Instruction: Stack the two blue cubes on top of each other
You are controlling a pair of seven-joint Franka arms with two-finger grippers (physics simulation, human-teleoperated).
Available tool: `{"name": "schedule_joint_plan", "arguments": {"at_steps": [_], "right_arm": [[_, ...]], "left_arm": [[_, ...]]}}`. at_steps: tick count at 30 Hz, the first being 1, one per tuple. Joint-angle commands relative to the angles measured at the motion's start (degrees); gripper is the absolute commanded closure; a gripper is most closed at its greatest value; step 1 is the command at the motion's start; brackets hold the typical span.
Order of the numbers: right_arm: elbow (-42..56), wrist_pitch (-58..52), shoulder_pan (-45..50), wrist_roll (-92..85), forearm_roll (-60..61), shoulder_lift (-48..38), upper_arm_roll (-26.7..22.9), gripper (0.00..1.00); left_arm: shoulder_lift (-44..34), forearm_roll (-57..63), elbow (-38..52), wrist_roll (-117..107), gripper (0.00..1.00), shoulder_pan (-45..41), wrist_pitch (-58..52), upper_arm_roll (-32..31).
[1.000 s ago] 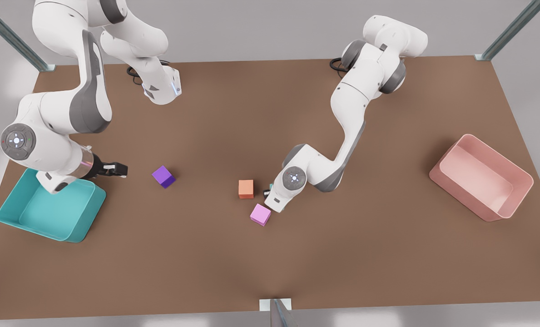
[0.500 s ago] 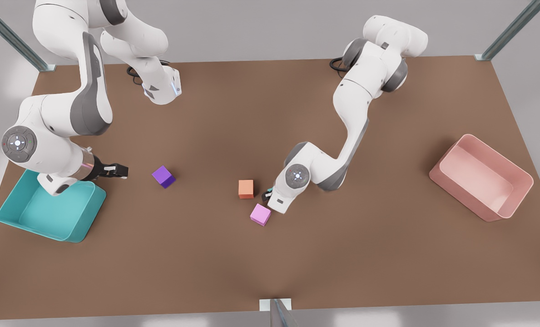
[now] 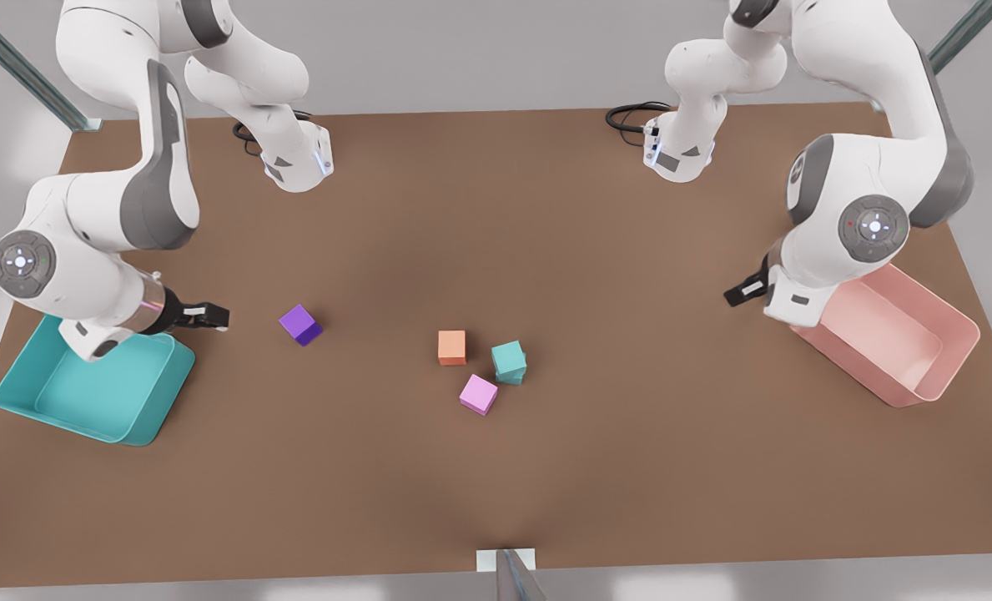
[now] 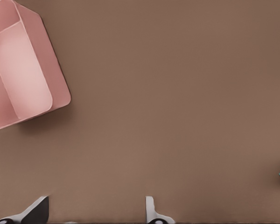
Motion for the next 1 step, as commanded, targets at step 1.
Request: {"name": "schedule_joint_plan", "arguments": {"at_steps": [1], "right_arm": [[0.1, -0.1, 0.0, -0.6, -0.1, -0.1, 0.0, 0.0]], "left_arm": [[-0.7, -2.2, -0.5, 29.7, 0.0, -0.2, -1.7, 0.3]]}}
